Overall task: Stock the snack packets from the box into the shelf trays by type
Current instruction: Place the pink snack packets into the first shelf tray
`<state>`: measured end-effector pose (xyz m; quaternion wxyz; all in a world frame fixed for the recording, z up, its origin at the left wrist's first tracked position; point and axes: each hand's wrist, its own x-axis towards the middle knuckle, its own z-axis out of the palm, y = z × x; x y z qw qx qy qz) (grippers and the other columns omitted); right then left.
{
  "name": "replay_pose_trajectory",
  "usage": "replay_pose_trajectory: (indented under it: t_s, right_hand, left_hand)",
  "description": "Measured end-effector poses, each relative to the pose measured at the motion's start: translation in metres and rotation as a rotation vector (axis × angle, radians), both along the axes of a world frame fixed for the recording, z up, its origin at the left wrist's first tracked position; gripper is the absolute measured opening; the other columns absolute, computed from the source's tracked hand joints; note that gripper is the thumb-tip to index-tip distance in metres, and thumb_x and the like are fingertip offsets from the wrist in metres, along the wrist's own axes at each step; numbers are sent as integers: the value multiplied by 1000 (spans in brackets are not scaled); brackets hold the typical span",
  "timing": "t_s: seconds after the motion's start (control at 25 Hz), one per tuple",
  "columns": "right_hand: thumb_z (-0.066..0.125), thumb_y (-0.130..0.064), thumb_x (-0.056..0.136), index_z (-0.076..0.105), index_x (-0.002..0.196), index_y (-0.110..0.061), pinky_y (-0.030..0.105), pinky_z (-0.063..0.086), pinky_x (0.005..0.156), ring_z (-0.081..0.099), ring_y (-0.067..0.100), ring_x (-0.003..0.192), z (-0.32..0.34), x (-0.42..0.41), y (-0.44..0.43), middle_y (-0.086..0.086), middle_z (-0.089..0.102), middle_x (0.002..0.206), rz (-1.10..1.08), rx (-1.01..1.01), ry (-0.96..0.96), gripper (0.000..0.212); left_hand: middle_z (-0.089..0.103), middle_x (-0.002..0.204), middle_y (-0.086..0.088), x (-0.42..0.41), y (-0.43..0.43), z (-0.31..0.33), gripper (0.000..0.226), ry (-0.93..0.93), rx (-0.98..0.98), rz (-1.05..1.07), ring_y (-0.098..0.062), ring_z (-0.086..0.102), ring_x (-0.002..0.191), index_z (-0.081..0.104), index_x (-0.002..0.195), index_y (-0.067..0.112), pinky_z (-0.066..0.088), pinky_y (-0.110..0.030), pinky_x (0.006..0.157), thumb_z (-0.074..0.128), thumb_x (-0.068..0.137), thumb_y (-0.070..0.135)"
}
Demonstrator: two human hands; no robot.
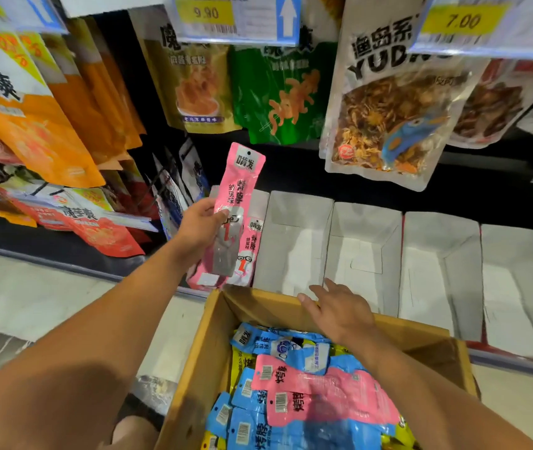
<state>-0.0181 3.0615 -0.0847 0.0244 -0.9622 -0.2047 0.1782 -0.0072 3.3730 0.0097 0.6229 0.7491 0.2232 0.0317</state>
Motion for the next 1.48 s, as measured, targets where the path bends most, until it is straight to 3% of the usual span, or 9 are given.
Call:
replay_pose_trajectory:
  t_s: [0.2, 0.28, 0.4, 0.56, 0.72, 0.84, 1.0, 1.2, 1.48]
  right_hand:
    - [3, -76, 92, 49, 141, -38, 41, 49, 97, 47, 22, 134, -11, 2, -1, -1, 41, 155, 1, 28, -71, 77]
    - [-1, -77, 90, 48, 142, -38, 40, 48, 100, 46, 21, 136, -13, 2, 0, -5, 37, 158, 7, 44, -72, 81]
    - [-3, -77, 90, 46, 143, -37, 40, 47, 101, 47, 18, 136, -16, 5, 0, -8, 40, 156, 27, 50, -84, 83]
    - [-3, -76, 90, 49, 139, -38, 37, 51, 91, 55, 16, 123, -17, 5, 2, -12, 53, 142, 34, 43, -123, 80]
    - [-9, -78, 86, 51, 135, -39, 36, 53, 85, 59, 15, 114, -20, 6, 3, -13, 60, 131, 14, 61, -143, 87]
    - [-11, -79, 85, 54, 132, -38, 34, 54, 81, 62, 14, 109, -21, 5, 4, -13, 64, 125, 11, 62, -172, 90]
    - [-11, -78, 84, 55, 132, -39, 33, 53, 81, 63, 13, 109, -21, 5, 3, -12, 66, 123, 7, 73, -183, 90]
    - [-8, -77, 85, 55, 133, -39, 32, 53, 81, 63, 13, 109, -23, 4, 3, -12, 66, 121, 14, 89, -203, 87]
    - [-4, -78, 87, 58, 129, -40, 31, 53, 77, 65, 12, 103, -26, 4, 2, -12, 69, 114, 11, 106, -228, 84]
  left_hand:
    - [67, 100, -14, 39, 12, -57, 18, 104, 100, 79, -27, 60, 77, 58, 117, 11, 56, -49, 71, 64, 100, 17]
    - [67, 84, -14, 45, 10, -73, 2, 131, 126, 112, -24, 61, 70, 62, 99, 11, 56, -42, 65, 64, 99, 11]
    - [57, 48, -4, 56, 11, -109, 31, 216, 174, 83, -17, 53, 41, 59, 66, 13, 43, -24, 41, 67, 94, 3]
    - [59, 69, -15, 61, 4, -145, 11, 342, 107, 127, -22, 56, 43, 62, 87, 8, 39, -20, 31, 70, 94, 4]
    - [69, 93, -13, 68, 3, -166, 20, 339, 307, -9, -30, 69, 88, 62, 80, 19, 58, -35, 72, 67, 92, 4]
    - [65, 119, -9, 61, 2, -162, 18, 359, 711, -220, -31, 59, 112, 66, 107, 14, 51, -40, 90, 61, 90, 7]
    - [12, 169, 2, 47, 8, -160, 54, 500, 1055, -537, -32, 7, 156, 29, 154, 39, 30, -60, 116, 47, 104, 47]
    - [-14, 171, 0, 35, 16, -179, 75, 597, 1046, -680, -37, -3, 157, -9, 161, 40, 11, -63, 124, 29, 102, 66]
    - [34, 158, -6, 43, 8, -168, 82, 543, 1170, -630, -35, 28, 146, 13, 160, 37, 40, -56, 112, 51, 94, 67]
